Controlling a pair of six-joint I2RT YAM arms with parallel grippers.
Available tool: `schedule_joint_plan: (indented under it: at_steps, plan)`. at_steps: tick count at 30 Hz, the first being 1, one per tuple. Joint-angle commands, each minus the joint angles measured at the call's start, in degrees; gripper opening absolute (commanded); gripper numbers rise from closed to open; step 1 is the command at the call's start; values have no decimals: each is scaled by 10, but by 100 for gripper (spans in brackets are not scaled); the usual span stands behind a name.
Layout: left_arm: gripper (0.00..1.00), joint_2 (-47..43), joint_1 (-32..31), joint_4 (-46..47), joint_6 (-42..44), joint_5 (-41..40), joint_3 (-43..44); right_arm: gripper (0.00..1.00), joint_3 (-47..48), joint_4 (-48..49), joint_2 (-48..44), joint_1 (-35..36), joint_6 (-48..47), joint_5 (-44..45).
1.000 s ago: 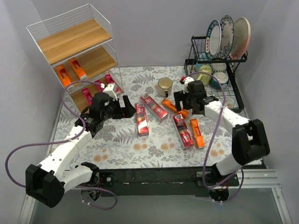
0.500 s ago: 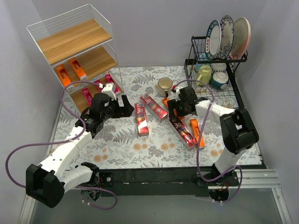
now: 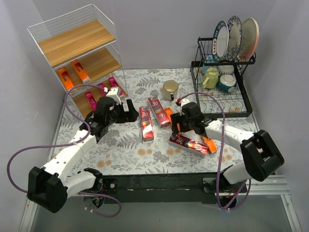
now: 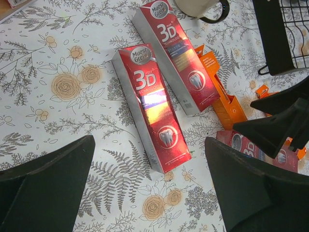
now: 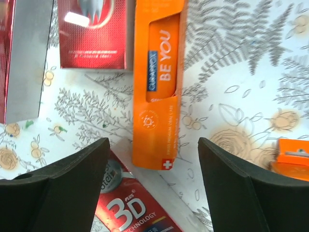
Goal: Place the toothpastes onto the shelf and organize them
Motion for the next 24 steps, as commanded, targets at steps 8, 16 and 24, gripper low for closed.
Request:
schedule_joint_plan:
  at_steps: [8,16,24]
  plan:
    - [98,10,-1,9,0,-3,-4,82,114,18,65,-12,-14,73]
    - [98,13,-1,7,1,-6,-5,82,234,22,168,-32,-23,104]
    - [98,15,-1,5,2,-12,-3,82,287,3,231,-34,-37,39]
